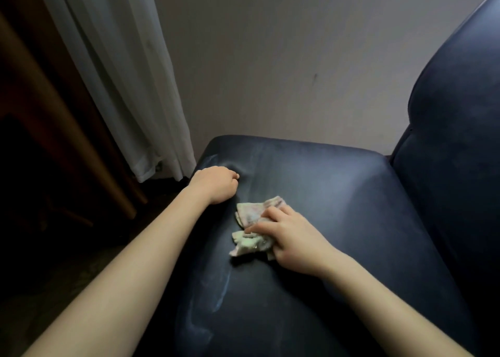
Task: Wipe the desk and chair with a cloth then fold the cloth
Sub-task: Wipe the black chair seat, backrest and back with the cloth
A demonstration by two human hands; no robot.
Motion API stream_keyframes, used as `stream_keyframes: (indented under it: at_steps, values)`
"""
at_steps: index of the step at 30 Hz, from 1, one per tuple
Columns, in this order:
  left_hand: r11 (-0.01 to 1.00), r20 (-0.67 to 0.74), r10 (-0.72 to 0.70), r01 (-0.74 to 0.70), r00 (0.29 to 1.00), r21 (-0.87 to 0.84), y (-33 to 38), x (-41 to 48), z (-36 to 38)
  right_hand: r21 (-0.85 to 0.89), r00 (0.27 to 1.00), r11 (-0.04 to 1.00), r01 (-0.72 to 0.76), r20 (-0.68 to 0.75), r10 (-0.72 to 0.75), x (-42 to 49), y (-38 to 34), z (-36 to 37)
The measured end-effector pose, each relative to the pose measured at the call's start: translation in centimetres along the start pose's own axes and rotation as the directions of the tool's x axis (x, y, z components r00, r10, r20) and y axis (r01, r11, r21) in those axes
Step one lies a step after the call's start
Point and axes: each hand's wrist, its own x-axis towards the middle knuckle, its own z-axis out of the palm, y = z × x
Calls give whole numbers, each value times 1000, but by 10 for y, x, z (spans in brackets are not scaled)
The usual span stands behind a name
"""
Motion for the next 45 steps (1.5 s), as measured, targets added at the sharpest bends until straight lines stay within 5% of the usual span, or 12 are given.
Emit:
stream_keyframes:
  at_steps: [10, 17, 32, 36, 45]
  values:
    - [1000, 3, 11, -11, 1000, -20, -2, 8, 0, -116, 951, 954, -277, -175, 255, 144, 86, -34]
    - [1000, -37, 24, -25, 999, -11, -5, 11, 10, -127, 927, 923, -362, -152, 343, 216, 102, -44]
    - [999, 86, 11, -8, 996, -37, -14, 2, -18, -147, 982, 971, -187, -55, 181, 49, -7, -1]
    - [1000, 106, -18, 19, 994, -6, -9, 6, -25, -106, 986, 990, -95, -144, 79, 6, -35, 17]
    - [997, 102, -61, 55, 993, 61, 1, 6, -21, -102, 989, 986, -132, -72, 125, 36, -1, -3]
